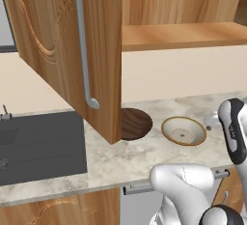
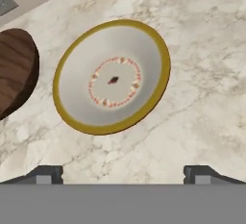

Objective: Open the cabinet. Pick the bowls from the counter and place them in the cabinet. Then close the cabinet.

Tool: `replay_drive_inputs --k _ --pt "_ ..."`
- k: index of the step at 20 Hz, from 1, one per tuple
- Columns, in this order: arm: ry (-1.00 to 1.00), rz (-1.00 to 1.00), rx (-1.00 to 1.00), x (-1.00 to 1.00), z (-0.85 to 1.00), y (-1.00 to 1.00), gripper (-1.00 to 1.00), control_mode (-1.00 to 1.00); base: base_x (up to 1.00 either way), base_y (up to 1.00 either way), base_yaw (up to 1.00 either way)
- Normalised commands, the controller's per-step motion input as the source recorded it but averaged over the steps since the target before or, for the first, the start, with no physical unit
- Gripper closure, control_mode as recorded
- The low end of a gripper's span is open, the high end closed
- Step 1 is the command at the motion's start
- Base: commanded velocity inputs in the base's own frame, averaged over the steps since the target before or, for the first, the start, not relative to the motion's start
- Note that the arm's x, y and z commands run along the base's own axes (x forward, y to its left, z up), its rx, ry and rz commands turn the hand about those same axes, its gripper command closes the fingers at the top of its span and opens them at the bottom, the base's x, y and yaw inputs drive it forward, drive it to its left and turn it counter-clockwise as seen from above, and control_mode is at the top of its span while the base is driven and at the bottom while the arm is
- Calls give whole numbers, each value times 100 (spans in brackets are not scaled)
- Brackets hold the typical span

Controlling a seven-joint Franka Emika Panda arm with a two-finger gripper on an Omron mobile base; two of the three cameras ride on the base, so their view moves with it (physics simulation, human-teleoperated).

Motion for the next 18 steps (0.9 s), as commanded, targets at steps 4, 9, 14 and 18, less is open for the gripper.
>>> replay_drive_inputs --k 4,9,14,18 --pt "5 0 4 21 -29 0 -100 -100 0 0 0" --pt "15 0 5 9 -28 -3 -100 -100 0 0 0" --pt "4 0 6 23 -27 -7 -100 -100 0 0 0" --pt "0 0 13 22 -32 -11 -100 -100 0 0 0"
